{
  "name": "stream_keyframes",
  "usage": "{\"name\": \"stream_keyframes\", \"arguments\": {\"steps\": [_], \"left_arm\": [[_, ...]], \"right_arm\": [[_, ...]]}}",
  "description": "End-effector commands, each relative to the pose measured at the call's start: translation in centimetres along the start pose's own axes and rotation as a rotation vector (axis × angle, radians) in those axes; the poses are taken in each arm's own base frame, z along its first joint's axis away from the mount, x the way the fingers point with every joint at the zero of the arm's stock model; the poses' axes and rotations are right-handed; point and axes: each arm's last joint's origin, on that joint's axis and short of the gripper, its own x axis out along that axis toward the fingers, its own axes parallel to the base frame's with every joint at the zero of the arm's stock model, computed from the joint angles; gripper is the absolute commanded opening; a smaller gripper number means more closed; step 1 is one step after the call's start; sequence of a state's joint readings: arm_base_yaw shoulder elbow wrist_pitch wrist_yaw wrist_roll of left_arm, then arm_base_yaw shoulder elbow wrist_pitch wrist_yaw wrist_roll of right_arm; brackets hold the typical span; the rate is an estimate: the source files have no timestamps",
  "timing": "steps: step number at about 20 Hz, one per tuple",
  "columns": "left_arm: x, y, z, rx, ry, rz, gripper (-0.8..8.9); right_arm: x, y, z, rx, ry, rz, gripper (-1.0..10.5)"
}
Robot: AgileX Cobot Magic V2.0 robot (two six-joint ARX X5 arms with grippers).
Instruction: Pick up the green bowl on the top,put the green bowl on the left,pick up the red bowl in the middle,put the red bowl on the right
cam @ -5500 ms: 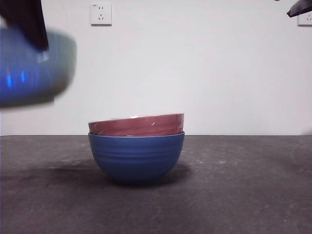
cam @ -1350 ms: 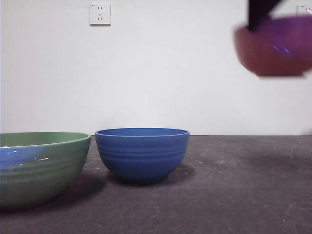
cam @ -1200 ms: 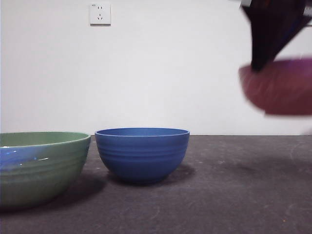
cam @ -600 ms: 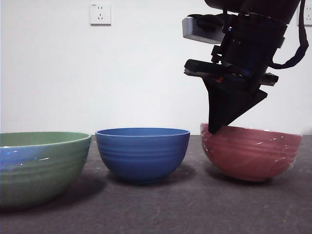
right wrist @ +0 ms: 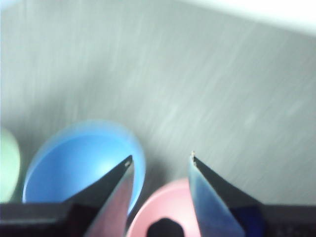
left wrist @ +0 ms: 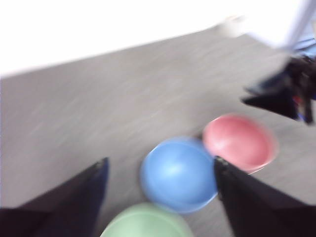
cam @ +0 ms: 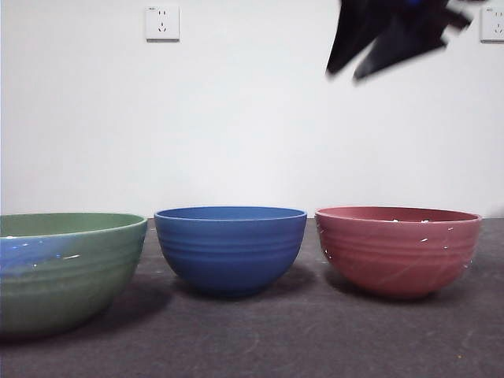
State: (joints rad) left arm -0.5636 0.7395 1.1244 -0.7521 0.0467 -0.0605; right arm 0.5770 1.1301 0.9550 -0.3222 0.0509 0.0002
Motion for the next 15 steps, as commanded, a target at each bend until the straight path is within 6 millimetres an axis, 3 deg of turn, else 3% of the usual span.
{"name": "stream_keyframes", "arguments": {"steps": [1, 4, 9, 12, 15], "left_arm": [[2.0, -0.1, 0.2, 0.087, 0.034, -0.055, -0.12], [4.4, 0.3, -0.1, 0.108, 0.109, -0.034, -0.08], [3.9, 1.7, -1.7, 0.065, 0.111, 0.058, -0.09], [2.7, 2.5, -4.2, 0.005, 0.102, 0.123, -0.09], [1.1, 3.2, -8.5, -0.106, 0.041, 0.222, -0.09]], "right_arm": [[-2.1, -1.0, 0.5, 0.005, -0.075, -0.005, 0.3], [-4.8, -2.6, 0.4, 0.020, -0.124, -0.040, -0.2], [-6.6, -3.8, -2.2, 0.050, -0.177, -0.116, -0.2], [-7.6, -4.1, -4.8, 0.093, -0.232, -0.160, -0.2], [-9.0, -3.7, -7.9, 0.167, -0.294, -0.165, -0.2]]}}
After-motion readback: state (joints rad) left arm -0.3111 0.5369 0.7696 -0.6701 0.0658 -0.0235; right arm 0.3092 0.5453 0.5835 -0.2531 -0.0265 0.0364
